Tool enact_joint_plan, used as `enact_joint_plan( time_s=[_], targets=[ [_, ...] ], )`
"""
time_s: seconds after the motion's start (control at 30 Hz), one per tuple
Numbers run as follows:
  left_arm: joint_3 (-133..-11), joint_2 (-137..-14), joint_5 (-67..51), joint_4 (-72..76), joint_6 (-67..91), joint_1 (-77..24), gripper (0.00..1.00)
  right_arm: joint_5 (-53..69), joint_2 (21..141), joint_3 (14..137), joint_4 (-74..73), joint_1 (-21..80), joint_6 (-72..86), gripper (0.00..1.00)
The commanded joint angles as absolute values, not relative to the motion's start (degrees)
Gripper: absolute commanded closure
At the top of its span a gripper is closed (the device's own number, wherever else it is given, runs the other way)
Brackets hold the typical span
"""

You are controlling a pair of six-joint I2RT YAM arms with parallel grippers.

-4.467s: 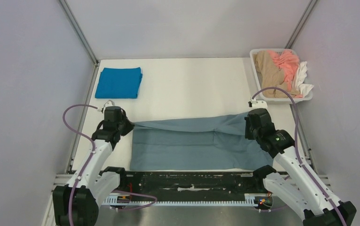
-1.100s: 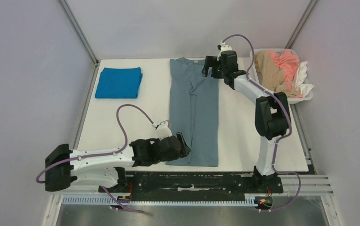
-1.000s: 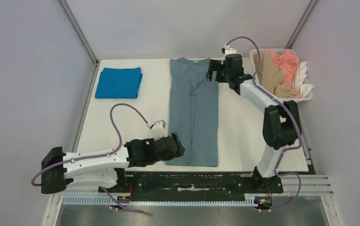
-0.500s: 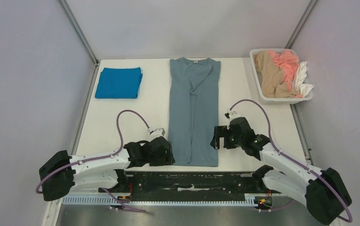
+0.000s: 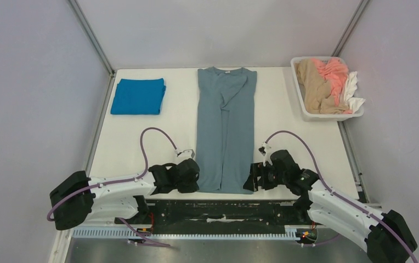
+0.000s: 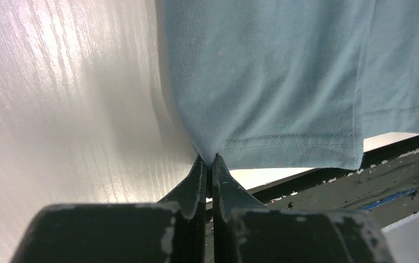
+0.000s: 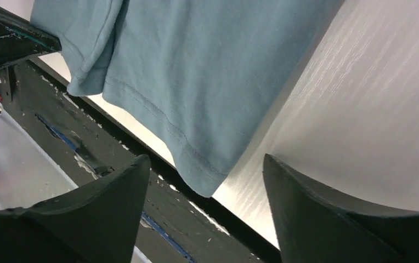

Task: Fold and stack the t-shirts
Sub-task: Grab the bottom of the folded rectangular tshirt with both arms, then fold the folded rectangular tshirt in 1/3 of the way

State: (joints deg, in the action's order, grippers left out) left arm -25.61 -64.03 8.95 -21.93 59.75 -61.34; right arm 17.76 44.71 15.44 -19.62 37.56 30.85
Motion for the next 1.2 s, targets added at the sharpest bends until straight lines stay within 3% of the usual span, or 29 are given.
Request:
enact_joint_plan(
  time_s=[0.0,0.2,0.3,0.37,0.57,0.83,1.17],
  targets=[
    [-25.72,-64.08,12.00,-24.06,57.75,-60.99,0.98,20.32,46.26,11.94,-18.73,38.72,34.27,0.27],
    [-23.87,-62.97,10.69,-21.73,58.70,-60.92,0.98,21.23,48.34,11.08,-19.37,40.16,35.27,0.47],
    [-23.69,-62.49,10.86,-21.29,58.80,-60.99,0.98,17.89,47.93,10.62,-19.34,40.16,35.47,0.73],
    [-23.69,-61.91,11.05,-21.79,58.73,-60.95,0.98,15.62,47.82,10.74,-19.32,40.16,35.38,0.98],
    [-21.88,-55.95,10.39,-29.25,57.11,-60.91,0.98,12.06,41.24,13.07,-28.61,40.12,33.42,1.00],
    [-18.95,-51.55,0.26,-15.13,56.29,-60.93,0.98,20.91,35.28,8.68,-19.07,40.24,34.33,1.00],
    [-32.91,-59.51,8.50,-18.89,51.95,-56.31,0.98,5.36,41.26,22.23,-19.68,40.16,29.08,1.00]
  ],
)
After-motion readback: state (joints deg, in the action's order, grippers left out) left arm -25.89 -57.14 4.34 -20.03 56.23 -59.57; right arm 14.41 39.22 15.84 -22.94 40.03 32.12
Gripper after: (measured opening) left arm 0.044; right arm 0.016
